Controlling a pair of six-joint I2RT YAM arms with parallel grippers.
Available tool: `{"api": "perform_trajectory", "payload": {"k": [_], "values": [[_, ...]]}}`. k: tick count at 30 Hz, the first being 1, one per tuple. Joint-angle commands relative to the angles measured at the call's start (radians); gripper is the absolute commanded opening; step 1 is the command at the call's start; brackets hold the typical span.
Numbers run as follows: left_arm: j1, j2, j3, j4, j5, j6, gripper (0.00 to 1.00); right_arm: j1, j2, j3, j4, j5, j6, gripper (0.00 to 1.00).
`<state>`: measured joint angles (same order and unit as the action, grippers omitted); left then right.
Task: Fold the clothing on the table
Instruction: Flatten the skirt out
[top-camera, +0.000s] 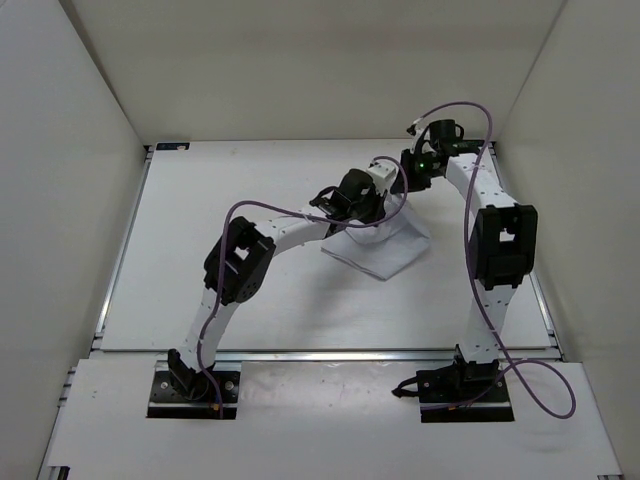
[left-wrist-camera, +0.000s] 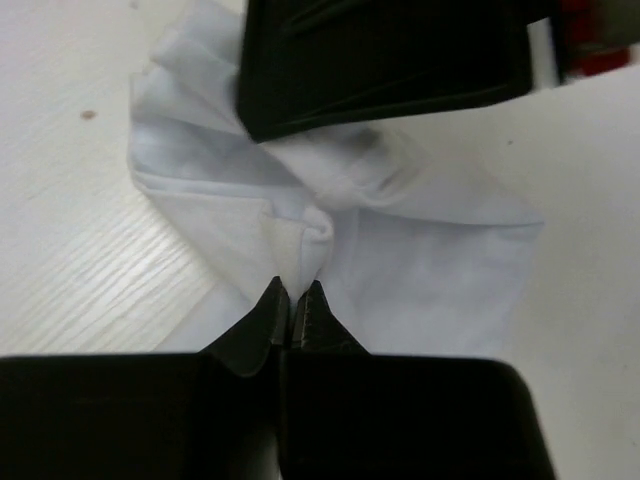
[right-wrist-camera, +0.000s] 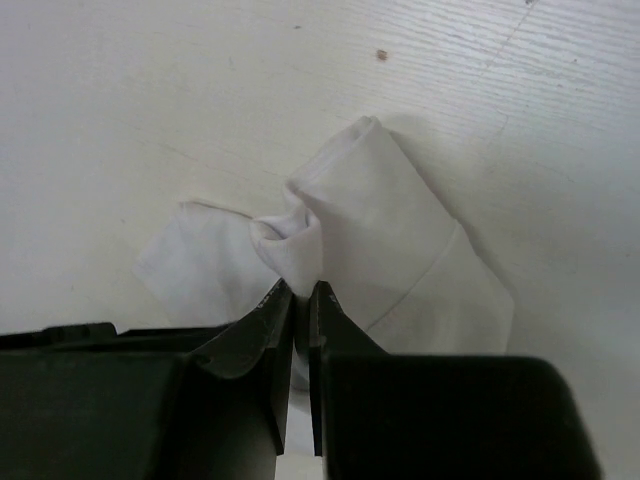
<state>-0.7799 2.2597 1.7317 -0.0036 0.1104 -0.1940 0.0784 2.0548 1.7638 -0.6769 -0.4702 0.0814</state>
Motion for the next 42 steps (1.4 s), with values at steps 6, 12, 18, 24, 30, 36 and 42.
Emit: {"api": "perform_trajectory", "payload": {"k": [6, 12, 18, 24, 30, 36, 42], "values": [[0.162, -0.495, -0.102, -0.131, -0.118, 0.08, 0.0, -0.029, -0.332, 0.063, 0.091, 0.025, 0.003, 0.0], [0.241, -0.828, -0.254, -0.206, -0.162, 0.111, 0.0, 0.008, -0.613, -0.128, 0.196, 0.101, 0.05, 0.0], [0.251, -1.122, -0.405, -0.245, -0.175, 0.119, 0.0, 0.109, -0.817, -0.302, 0.226, 0.098, 0.084, 0.0], [0.183, -1.318, -0.42, -0.412, -0.172, 0.127, 0.0, 0.289, -0.965, -0.326, 0.122, 0.197, 0.08, 0.0], [0.347, -1.353, -0.51, -0.363, -0.138, 0.015, 0.0, 0.056, -0.935, -0.355, 0.172, 0.017, 0.153, 0.0], [0.364, -1.211, -0.782, -0.212, -0.109, -0.059, 0.0, -0.032, -0.71, -0.556, 0.349, -0.148, 0.161, 0.0], [0.387, -0.976, -0.862, 0.029, -0.141, -0.038, 0.0, 0.017, -0.367, -0.538, 0.456, -0.188, 0.124, 0.0]]}}
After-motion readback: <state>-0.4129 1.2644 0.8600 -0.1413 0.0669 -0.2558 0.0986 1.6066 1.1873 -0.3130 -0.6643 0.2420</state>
